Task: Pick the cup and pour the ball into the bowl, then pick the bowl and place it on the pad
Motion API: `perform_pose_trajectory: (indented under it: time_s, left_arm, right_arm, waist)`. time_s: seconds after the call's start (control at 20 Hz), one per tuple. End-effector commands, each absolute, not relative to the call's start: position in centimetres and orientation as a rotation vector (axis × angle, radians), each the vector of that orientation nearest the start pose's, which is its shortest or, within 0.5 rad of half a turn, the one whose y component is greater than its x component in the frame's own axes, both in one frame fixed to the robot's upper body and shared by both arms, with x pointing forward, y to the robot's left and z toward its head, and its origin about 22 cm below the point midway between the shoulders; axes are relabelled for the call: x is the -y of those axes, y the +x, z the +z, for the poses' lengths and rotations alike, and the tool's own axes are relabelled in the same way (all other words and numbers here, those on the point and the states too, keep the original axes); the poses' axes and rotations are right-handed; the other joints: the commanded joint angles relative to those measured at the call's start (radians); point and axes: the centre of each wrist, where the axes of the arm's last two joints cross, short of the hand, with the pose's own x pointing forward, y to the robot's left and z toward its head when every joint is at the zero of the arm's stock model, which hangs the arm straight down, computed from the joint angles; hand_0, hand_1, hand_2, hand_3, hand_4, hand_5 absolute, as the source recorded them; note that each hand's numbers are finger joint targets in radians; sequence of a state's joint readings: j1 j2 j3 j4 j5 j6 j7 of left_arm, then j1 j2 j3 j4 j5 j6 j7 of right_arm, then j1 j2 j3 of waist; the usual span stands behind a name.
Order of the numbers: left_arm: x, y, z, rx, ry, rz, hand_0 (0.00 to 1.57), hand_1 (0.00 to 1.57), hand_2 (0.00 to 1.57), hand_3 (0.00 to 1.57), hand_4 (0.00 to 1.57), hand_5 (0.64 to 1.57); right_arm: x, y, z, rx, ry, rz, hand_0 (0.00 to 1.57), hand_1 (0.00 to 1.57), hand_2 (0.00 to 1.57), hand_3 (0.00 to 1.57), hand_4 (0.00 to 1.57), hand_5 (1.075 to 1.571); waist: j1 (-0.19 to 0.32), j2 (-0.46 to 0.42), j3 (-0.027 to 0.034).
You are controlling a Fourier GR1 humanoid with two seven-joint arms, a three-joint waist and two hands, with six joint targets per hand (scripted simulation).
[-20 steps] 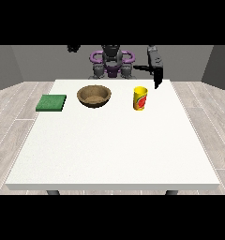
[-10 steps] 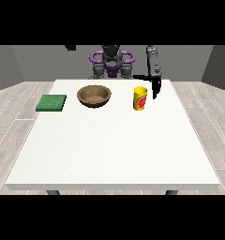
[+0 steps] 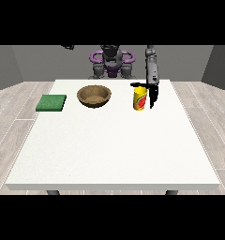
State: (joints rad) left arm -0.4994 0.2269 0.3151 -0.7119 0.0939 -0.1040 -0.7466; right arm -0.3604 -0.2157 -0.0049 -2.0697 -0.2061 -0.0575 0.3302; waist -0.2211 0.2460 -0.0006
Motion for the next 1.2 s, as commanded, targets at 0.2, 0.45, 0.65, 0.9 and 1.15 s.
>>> perform_pose_trajectory:
  time_s: [0.2,0.45,0.65,0.9,1.15]
  left_arm:
    - [-35.7,35.3,-2.6,2.096,0.152,0.195,0.0,0.0,0.0,0.0,0.0,1.439]
    - [-34.5,33.2,-5.4,2.056,0.487,-0.063,1.32,1.32,1.57,1.57,1.02,1.487]
    - [-33.4,32.6,-6.9,1.987,0.524,-0.069,1.32,1.32,1.57,1.57,1.08,1.484]
    - [-31.1,35.7,-3.6,1.962,0.578,-0.214,1.34,1.34,1.57,1.57,1.1,1.5]
    - [-26.0,37.9,-2.1,1.94,0.645,-0.393,1.37,1.37,1.57,1.57,1.11,1.515]
  right_arm:
    - [23.2,21.3,24.2,2.195,0.195,0.236,0.0,0.0,0.0,0.0,0.0,1.566]
    - [24.8,22.1,23.4,2.163,0.182,0.21,0.0,0.0,0.0,0.0,0.0,1.56]
    - [26.4,21.5,22.5,2.093,0.181,0.21,0.0,0.0,0.0,0.0,0.09,1.561]
    - [29.6,24.7,20.8,1.991,0.178,0.137,0.0,0.0,0.0,0.0,0.15,1.558]
    - [29.1,25.4,18.0,1.968,0.134,0.104,0.0,0.0,0.0,0.0,0.24,1.559]
  waist:
    - [-0.074,0.135,-0.0016]
    - [-0.085,0.101,-0.0001]
    - [-0.098,0.036,0.0004]
    - [-0.037,-0.088,0.0024]
    - [0.01,-0.114,0.0018]
